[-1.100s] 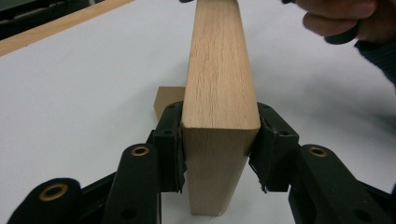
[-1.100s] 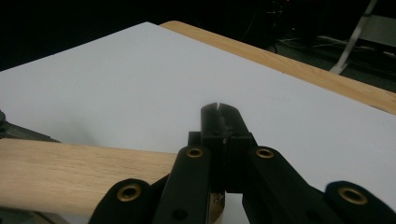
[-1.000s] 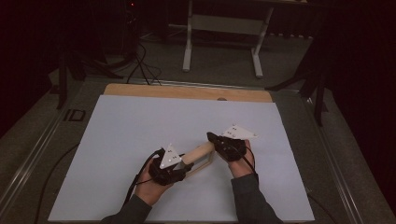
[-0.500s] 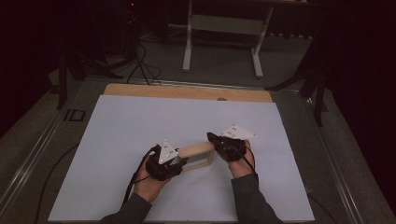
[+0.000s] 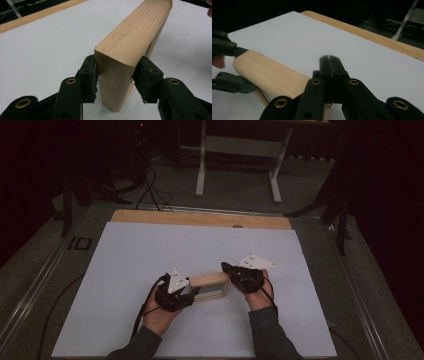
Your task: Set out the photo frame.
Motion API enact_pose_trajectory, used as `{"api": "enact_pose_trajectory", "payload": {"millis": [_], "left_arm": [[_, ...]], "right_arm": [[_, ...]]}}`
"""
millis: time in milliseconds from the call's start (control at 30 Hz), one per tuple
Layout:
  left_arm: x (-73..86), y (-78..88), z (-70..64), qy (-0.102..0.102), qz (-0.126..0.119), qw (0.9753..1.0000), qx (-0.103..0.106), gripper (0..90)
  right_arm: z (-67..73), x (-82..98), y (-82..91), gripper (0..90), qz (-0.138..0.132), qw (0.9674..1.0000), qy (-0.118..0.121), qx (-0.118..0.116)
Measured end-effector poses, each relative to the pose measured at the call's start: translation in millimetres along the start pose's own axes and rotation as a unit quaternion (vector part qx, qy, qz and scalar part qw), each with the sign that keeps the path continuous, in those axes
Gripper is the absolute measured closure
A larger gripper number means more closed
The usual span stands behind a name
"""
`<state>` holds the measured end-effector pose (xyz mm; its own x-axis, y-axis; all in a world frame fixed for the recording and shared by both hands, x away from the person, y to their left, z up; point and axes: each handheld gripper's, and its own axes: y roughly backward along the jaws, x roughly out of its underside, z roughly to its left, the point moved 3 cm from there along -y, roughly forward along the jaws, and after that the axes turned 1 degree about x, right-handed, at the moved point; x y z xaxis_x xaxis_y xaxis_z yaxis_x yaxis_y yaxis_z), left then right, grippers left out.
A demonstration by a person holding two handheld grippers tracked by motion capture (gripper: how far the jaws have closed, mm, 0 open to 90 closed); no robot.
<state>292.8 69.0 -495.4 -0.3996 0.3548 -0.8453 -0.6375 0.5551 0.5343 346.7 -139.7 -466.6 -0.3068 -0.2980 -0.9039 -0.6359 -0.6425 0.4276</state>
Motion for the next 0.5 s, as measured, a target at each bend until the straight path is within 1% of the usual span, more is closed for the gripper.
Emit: {"api": "enact_pose_trajectory", "payload": {"millis": [33,100,167,233,333,367,400,433,500], "left_arm": [[0.0,0.0,0.2,0.001,-0.001,1.0000,0.000,54.6],[-0.1,-0.1,0.6,0.004,-0.001,1.0000,-0.002,54.8],[-0.1,-0.3,1.5,0.007,-0.002,1.0000,0.000,55.0],[-0.2,-0.6,2.5,0.009,-0.002,1.0000,0.002,55.2],[-0.3,-0.9,3.5,0.013,-0.003,0.9999,0.002,55.3],[-0.3,-0.9,3.5,0.013,-0.003,0.9999,0.002,55.3],[-0.4,-1.0,4.0,0.014,-0.003,0.9999,0.003,55.3],[-0.4,-1.1,4.1,0.014,-0.003,0.9999,0.003,55.3],[-0.4,-1.2,4.4,0.015,-0.003,0.9999,0.004,55.3]], "right_arm": [[-0.4,-0.8,2.0,85.2,-0.001,1.0000,0.000,-0.006],[-2.0,-1.4,4.1,81.6,-0.003,1.0000,0.002,-0.007],[-4.1,-2.0,6.5,74.6,-0.005,1.0000,0.001,-0.001],[-6.4,-2.4,8.7,69.1,-0.005,1.0000,0.000,-0.005],[-8.4,-2.5,11.1,60.0,0.000,0.9997,-0.001,-0.024],[-8.4,-2.5,11.1,60.0,0.000,0.9997,-0.001,-0.024],[-8.7,-2.5,11.6,57.8,0.001,0.9996,-0.001,-0.029],[-8.3,-2.2,12.2,53.5,0.003,0.9990,-0.001,-0.045],[-7.6,-1.8,11.8,50.0,0.007,0.9982,-0.001,-0.059]]}}
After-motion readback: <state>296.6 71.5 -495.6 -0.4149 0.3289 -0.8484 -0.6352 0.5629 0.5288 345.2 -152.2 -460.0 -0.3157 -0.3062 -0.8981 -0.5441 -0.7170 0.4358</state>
